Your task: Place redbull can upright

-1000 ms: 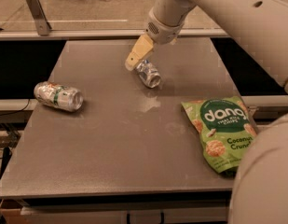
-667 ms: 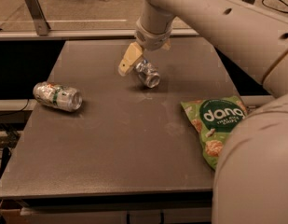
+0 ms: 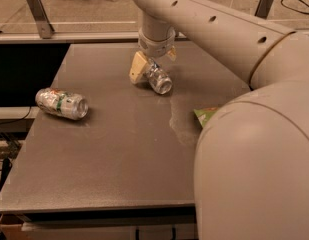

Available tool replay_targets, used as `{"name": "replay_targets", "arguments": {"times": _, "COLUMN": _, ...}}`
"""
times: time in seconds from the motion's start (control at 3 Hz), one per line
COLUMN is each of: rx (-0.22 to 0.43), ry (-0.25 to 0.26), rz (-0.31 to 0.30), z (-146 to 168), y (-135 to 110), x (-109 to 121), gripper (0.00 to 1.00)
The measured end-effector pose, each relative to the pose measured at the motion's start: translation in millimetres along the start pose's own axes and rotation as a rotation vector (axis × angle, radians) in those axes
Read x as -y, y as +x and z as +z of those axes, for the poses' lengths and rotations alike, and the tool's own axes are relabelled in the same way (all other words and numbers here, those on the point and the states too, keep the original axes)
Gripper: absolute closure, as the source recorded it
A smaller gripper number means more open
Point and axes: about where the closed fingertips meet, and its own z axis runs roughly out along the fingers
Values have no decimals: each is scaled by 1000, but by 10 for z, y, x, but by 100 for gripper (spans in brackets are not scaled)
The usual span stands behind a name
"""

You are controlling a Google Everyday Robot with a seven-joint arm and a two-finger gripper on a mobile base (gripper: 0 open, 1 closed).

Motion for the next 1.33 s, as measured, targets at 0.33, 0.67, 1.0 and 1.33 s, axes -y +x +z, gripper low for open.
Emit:
{"name": "replay_targets", "arguments": {"times": 0.33, "rx": -6, "ry": -11, "rz": -1, "z": 69, "y": -61, "x": 0, "gripper": 41}}
{"name": "replay_targets", "arguments": {"times": 0.67, "rx": 24, "ry": -35, "rz": -10, "z": 37, "y": -122, "x": 49, "gripper": 64}}
{"name": "replay_targets", "arguments": {"times": 1.0, "rx": 132, "ry": -76, "rz": -49, "z": -197, "y": -211, "x": 190, "gripper": 88}}
{"name": "replay_targets", "arguments": {"times": 1.33, "rx": 285, "ry": -123, "rz": -122, "z": -547, "y": -265, "x": 378, "gripper": 100}}
